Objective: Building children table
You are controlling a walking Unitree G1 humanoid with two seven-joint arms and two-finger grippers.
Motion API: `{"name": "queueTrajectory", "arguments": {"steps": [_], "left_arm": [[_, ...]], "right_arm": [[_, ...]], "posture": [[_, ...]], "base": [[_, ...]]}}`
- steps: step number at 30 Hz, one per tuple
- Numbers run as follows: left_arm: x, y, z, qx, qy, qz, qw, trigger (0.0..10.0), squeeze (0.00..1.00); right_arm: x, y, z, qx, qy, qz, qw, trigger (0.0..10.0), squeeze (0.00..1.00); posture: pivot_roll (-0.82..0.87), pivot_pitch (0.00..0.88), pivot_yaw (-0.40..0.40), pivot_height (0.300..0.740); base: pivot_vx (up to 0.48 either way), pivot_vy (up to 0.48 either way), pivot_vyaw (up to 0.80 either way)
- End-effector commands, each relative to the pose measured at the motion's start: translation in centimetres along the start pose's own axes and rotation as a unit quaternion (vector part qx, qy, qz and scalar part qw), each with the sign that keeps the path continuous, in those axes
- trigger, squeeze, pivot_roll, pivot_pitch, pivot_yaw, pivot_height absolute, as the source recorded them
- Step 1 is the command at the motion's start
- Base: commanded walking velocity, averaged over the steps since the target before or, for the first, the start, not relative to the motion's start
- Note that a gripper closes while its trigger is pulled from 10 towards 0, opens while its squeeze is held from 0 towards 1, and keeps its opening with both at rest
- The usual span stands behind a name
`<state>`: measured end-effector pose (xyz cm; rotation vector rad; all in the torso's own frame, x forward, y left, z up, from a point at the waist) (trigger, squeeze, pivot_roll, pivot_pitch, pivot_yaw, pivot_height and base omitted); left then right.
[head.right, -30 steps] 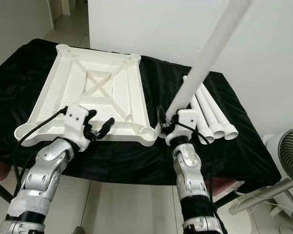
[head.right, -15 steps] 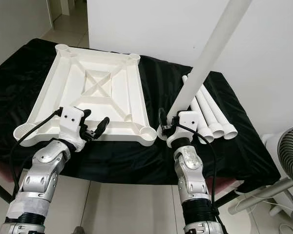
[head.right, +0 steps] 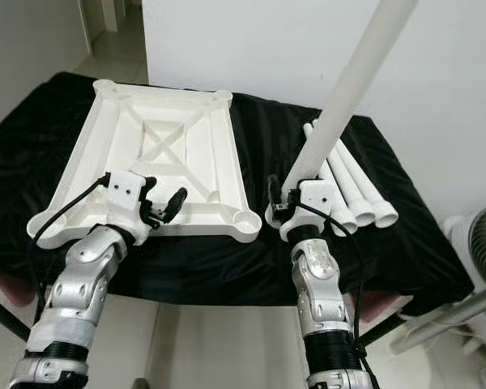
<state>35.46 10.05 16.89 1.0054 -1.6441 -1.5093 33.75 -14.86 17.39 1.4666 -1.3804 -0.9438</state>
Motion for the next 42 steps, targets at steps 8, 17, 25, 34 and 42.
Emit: {"name": "queueTrajectory", "arguments": {"steps": [8, 17, 25, 34, 42], "left_arm": [[-0.1, -0.2, -1.4, -0.001, 0.051, 0.01, 0.999, 10.0, 0.0], [-0.5, -0.1, -1.4, 0.001, 0.059, 0.007, 0.998, 10.0, 0.0], [-1.4, -0.4, -0.7, 0.002, 0.085, 0.007, 0.996, 10.0, 0.0], [-1.7, -0.3, -0.9, 0.007, 0.094, 0.008, 0.996, 10.0, 0.0], [-1.8, -0.4, -0.7, 0.004, 0.095, 0.006, 0.995, 10.0, 0.0]], "right_arm": [[1.5, 0.6, 0.8, 0.005, -0.037, 0.021, 0.999, 10.0, 0.0], [1.0, 0.2, 0.8, -0.003, -0.03, 0.018, 0.999, 10.0, 0.0], [0.7, -0.2, 0.3, -0.013, -0.014, 0.021, 1.0, 10.0, 0.0], [0.7, -0.3, 0.2, -0.015, -0.011, 0.022, 1.0, 10.0, 0.0], [0.5, -0.3, 0.0, -0.014, -0.01, 0.019, 1.0, 10.0, 0.0]], "posture": [[-0.02, 0.0, 0.004, 0.74], [0.0, 0.0, -0.026, 0.74], [0.01, 0.0, -0.05, 0.74], [0.02, 0.0, -0.053, 0.74], [0.02, 0.0, -0.038, 0.74]], "base": [[0.0, 0.0, 0.0], [0.0, 0.0, 0.0], [0.0, 0.0, 0.0], [0.0, 0.0, 0.0], [0.0, 0.0, 0.0]]}}
Point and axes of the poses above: a point about 5 cm out from each wrist's last joint towards the gripper, its own z axis pointing back from the gripper into the wrist, its own y axis along the axis of the wrist's last joint, x = y × z, the point moved 3 cm from there along -z, pointing out of the wrist towards the gripper, and after that the axes turned 4 degrees about z, right-handed, at the moved point
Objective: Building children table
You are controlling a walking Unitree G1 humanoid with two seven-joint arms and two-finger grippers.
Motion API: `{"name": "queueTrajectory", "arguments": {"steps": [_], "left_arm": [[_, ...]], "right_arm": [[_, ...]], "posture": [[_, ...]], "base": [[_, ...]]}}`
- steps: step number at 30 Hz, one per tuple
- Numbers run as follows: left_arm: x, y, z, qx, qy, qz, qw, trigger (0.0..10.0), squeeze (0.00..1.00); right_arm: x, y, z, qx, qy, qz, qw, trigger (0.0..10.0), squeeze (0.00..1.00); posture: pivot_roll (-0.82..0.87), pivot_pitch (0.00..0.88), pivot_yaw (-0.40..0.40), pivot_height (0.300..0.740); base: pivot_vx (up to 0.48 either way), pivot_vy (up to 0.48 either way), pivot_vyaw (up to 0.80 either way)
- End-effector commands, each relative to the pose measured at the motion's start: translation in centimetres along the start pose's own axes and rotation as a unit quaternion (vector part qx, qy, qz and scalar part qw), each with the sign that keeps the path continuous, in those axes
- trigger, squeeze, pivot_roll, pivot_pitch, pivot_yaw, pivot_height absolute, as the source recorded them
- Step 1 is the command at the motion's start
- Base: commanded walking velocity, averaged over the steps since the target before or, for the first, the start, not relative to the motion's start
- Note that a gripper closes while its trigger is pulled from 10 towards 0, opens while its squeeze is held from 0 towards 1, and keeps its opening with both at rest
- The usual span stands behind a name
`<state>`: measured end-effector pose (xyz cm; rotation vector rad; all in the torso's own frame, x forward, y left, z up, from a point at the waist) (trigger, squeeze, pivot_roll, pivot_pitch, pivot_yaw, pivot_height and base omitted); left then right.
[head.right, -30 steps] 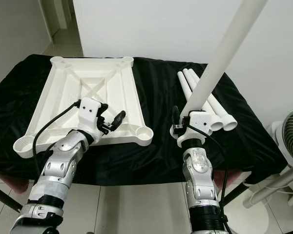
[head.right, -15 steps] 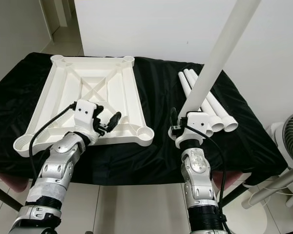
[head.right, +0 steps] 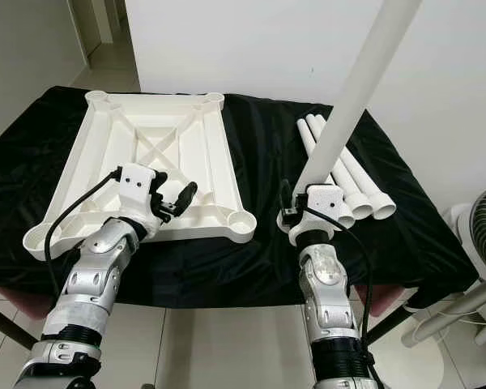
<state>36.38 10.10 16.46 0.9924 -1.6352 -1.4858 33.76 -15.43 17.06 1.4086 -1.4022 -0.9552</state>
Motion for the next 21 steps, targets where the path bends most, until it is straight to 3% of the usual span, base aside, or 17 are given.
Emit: {"name": "queueTrajectory", "arguments": {"steps": [1, 14, 21], "left_arm": [[-1.6, 0.1, 0.1, 0.005, 0.088, -0.003, 0.996, 10.0, 0.0], [-0.8, 0.3, -0.9, 0.003, 0.065, -0.003, 0.998, 10.0, 0.0], [-1.4, 0.2, -0.5, -0.001, 0.073, -0.002, 0.997, 10.0, 0.0]], "right_arm": [[-0.2, 0.0, -0.2, 0.001, 0.001, 0.001, 1.0, 10.0, 0.0], [-0.2, 1.0, -0.3, 0.013, -0.005, 0.006, 1.0, 10.0, 0.0], [-0.6, 0.9, -0.4, 0.012, -0.008, 0.004, 1.0, 10.0, 0.0]], "posture": [[0.0, 0.0, -0.013, 0.74], [0.0, 0.0, -0.007, 0.74], [-0.03, 0.0, 0.034, 0.74]], "base": [[0.0, 0.0, 0.0], [0.0, 0.0, 0.0], [0.0, 0.0, 0.0]]}}
Point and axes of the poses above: a point about 5 cm out from each wrist's last joint towards the gripper, its own z axis pointing back from the gripper into the wrist, its own y axis along the axis of the wrist's last joint, x = y × z, the point moved 3 cm from there along -z, pointing out of the wrist towards the gripper, and after that the axes turned 4 degrees about z, right-handed, at the moved point
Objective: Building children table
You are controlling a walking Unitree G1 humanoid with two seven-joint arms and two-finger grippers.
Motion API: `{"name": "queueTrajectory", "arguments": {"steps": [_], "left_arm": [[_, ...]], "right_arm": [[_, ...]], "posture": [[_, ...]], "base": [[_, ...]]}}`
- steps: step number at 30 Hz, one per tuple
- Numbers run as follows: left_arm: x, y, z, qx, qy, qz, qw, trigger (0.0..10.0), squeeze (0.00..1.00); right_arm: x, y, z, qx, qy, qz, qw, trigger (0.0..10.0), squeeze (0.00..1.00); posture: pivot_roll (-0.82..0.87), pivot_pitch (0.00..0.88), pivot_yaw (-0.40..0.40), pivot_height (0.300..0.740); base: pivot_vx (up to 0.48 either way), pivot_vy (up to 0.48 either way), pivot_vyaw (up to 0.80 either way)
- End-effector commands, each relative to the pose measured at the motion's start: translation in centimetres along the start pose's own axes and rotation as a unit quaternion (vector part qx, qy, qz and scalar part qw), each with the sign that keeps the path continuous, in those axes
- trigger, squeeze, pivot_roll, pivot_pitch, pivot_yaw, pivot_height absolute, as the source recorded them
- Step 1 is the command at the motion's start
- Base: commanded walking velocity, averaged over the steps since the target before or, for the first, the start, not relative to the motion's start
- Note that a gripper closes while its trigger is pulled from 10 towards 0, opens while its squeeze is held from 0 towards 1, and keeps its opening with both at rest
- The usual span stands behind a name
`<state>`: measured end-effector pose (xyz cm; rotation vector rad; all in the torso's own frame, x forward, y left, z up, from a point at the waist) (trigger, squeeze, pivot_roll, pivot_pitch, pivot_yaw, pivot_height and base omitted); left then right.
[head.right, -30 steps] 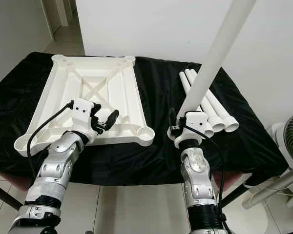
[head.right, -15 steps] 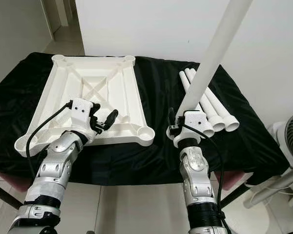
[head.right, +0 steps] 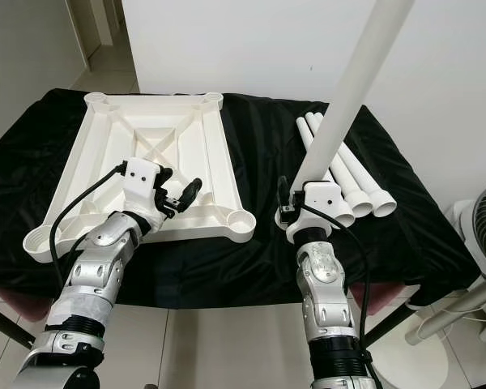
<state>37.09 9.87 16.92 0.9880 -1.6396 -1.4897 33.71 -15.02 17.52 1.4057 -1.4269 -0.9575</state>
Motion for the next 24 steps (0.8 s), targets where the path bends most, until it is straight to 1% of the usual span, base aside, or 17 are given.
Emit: {"name": "queueTrajectory", "arguments": {"steps": [1, 2, 4, 6, 7, 9, 10, 11, 12, 14, 15, 17, 18, 21, 22, 24], "left_arm": [[-1.6, -0.4, 0.4, -0.006, 0.075, -0.001, 0.997, 10.0, 0.0], [-1.8, -0.6, 0.4, -0.01, 0.074, 0.0, 0.997, 10.0, 0.0], [-2.2, -1.2, 0.3, -0.025, 0.076, 0.0, 0.997, 10.0, 0.0], [-2.4, -1.4, 0.2, -0.031, 0.077, -0.001, 0.997, 10.0, 0.0], [-2.4, -1.6, 0.0, -0.035, 0.072, -0.002, 0.997, 10.0, 0.0], [-2.2, -1.5, -0.3, -0.031, 0.063, -0.011, 0.997, 10.0, 0.0], [-2.2, -1.5, -0.3, -0.031, 0.063, -0.011, 0.997, 10.0, 0.0], [-2.0, -1.4, -0.5, -0.03, 0.063, -0.01, 0.998, 10.0, 0.0], [-2.0, -1.4, -0.5, -0.03, 0.063, -0.01, 0.998, 10.0, 0.0], [-1.1, -1.0, -1.1, -0.019, 0.052, -0.003, 0.998, 10.0, 0.0], [-1.1, -1.0, -1.1, -0.019, 0.052, -0.003, 0.998, 10.0, 0.0], [-0.7, -1.0, -1.2, -0.016, 0.046, -0.003, 0.999, 10.0, 0.0], [-0.4, -0.9, -1.3, -0.015, 0.043, -0.01, 0.999, 10.0, 0.0], [-0.4, -0.5, -1.5, -0.01, 0.044, -0.011, 0.999, 10.0, 0.0], [-0.6, -0.3, -1.7, -0.011, 0.047, -0.009, 0.999, 10.0, 0.0], [-0.8, -0.3, -2.0, -0.018, 0.045, -0.014, 0.999, 10.0, 0.0]], "right_arm": [[-0.3, 0.8, -0.3, 0.012, -0.002, 0.003, 1.0, 10.0, 0.0], [-0.3, 1.0, -0.3, 0.016, -0.004, 0.005, 1.0, 10.0, 0.0], [-0.2, 1.5, -0.1, 0.021, -0.013, 0.008, 1.0, 10.0, 0.0], [-0.2, 1.6, 0.0, 0.022, -0.015, 0.008, 1.0, 10.0, 0.0], [-0.3, 1.8, 0.1, 0.022, -0.014, 0.018, 0.999, 10.0, 0.0], [-0.8, 2.4, 0.2, 0.025, -0.005, 0.032, 0.999, 10.0, 0.0], [-0.8, 2.4, 0.2, 0.025, -0.005, 0.032, 0.999, 10.0, 0.0], [-0.8, 2.8, 0.2, 0.026, -0.003, 0.039, 0.999, 10.0, 0.0], [-0.8, 2.8, 0.2, 0.026, -0.003, 0.039, 0.999, 10.0, 0.0], [-0.7, 3.7, 0.3, 0.031, -0.001, 0.036, 0.999, 10.0, 0.0], [-0.7, 3.7, 0.3, 0.031, -0.001, 0.036, 0.999, 10.0, 0.0], [-0.7, 3.8, 0.6, 0.03, 0.0, 0.036, 0.999, 10.0, 0.0], [-0.3, 3.2, 0.5, 0.022, -0.012, 0.038, 0.999, 10.0, 0.0], [0.0, 2.9, 0.4, 0.02, -0.02, 0.034, 0.999, 10.0, 0.0], [0.2, 2.9, 0.1, 0.025, -0.023, 0.015, 0.999, 10.0, 0.0], [0.0, 2.2, -0.5, 0.021, -0.016, 0.019, 0.999, 10.0, 0.0]], "posture": [[-0.05, 0.0, 0.041, 0.74], [-0.05, 0.0, 0.041, 0.74], [-0.07, 0.0, 0.069, 0.74], [-0.08, 0.0, 0.079, 0.74], [-0.1, 0.002, 0.078, 0.74], [-0.12, 0.007, 0.064, 0.74], [-0.12, 0.007, 0.064, 0.74], [-0.13, 0.014, 0.039, 0.74], [-0.13, 0.014, 0.039, 0.74], [-0.14, 0.019, 0.029, 0.74], [-0.14, 0.019, 0.029, 0.74], [-0.13, 0.018, 0.025, 0.74], [-0.12, 0.008, 0.018, 0.74], [-0.1, 0.013, 0.011, 0.74], [-0.1, 0.019, 0.039, 0.74], [-0.13, 0.01, 0.053, 0.74]], "base": [[0.0, 0.0, 0.0], [0.0, 0.0, 0.0], [0.0, 0.0, 0.0], [0.0, 0.0, 0.0], [0.0, 0.0, 0.0], [0.0, 0.0, 0.0], [0.0, 0.0, 0.0], [0.0, 0.0, 0.0], [0.0, 0.0, 0.0], [0.0, 0.0, 0.0], [0.0, 0.0, 0.0], [0.0, 0.0, 0.0], [0.0, 0.0, 0.0], [0.0, 0.0, 0.0], [0.0, 0.0, 0.0], [0.0, 0.0, 0.0]]}}
Point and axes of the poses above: a point about 5 cm out from each wrist's last joint towards the gripper, its own z axis pointing back from the gripper into the wrist, its own y axis along the axis of the wrist's last joint, x = y × z, the point moved 3 cm from there along -z, pointing out of the wrist towards the gripper, and after that the axes turned 4 degrees about z, right-handed, at the moved point
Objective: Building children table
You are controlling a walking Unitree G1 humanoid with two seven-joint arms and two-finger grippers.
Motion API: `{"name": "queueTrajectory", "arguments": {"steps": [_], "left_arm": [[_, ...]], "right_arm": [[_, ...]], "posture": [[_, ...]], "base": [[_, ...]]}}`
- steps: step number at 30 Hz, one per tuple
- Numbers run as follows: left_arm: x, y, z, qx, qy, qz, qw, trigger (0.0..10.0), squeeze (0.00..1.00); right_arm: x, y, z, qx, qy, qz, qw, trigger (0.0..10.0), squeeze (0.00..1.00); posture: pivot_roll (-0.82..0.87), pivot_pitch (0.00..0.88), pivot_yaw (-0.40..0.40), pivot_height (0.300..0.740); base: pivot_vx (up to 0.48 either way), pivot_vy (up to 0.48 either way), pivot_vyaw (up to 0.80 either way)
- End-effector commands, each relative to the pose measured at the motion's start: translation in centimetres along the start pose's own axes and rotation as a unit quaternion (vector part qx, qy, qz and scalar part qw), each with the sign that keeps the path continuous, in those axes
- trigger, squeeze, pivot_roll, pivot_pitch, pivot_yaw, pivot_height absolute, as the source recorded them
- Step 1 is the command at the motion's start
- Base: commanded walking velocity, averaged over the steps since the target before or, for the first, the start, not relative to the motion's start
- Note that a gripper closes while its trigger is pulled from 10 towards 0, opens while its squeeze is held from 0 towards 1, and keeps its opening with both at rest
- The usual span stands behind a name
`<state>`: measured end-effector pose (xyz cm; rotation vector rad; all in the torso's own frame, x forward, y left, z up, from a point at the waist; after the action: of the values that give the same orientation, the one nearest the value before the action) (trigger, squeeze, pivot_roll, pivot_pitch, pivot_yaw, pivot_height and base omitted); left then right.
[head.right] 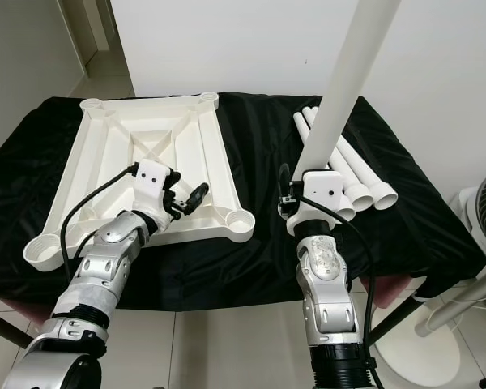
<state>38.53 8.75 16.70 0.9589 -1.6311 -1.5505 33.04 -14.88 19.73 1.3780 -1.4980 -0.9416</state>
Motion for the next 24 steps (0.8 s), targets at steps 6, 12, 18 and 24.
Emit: {"name": "queueTrajectory", "arguments": {"steps": [6, 12, 18, 24], "left_arm": [[-1.0, 0.0, -0.7, -0.006, 0.058, -0.007, 0.998, 10.0, 0.0], [-0.4, 0.7, -1.5, 0.006, 0.056, -0.004, 0.998, 10.0, 0.0], [-0.4, 1.7, -1.7, 0.023, 0.063, -0.021, 0.998, 10.0, 0.0], [-1.4, 3.1, -1.4, 0.037, 0.1, -0.032, 0.994, 10.0, 0.0]], "right_arm": [[-0.4, -0.7, -1.5, 0.002, 0.025, -0.017, 1.0, 10.0, 0.0], [0.3, -0.2, -4.0, 0.015, 0.053, -0.015, 0.998, 10.0, 0.0], [0.5, 0.4, -4.5, 0.024, 0.056, -0.017, 0.998, 10.0, 0.0], [-0.6, -0.2, -4.6, 0.023, 0.064, -0.019, 0.997, 10.0, 0.0]], "posture": [[-0.11, 0.005, 0.089, 0.74], [-0.04, 0.0, 0.033, 0.74], [0.05, 0.0, -0.04, 0.74], [0.1, 0.0, -0.042, 0.74]], "base": [[0.0, 0.0, 0.0], [0.0, 0.0, 0.0], [0.0, 0.0, 0.0], [0.0, 0.0, 0.0]]}}
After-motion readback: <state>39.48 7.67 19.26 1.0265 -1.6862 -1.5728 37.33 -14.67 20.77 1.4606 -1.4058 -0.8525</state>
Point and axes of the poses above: a point about 5 cm out from each wrist's last joint towards the gripper, its own z axis pointing back from the gripper into the wrist, its own y axis along the axis of the wrist's last joint, x = y × z, the point moved 3 cm from there along -z, pointing out of the wrist towards the gripper, and after that the axes turned 4 degrees about z, right-handed, at the moved point
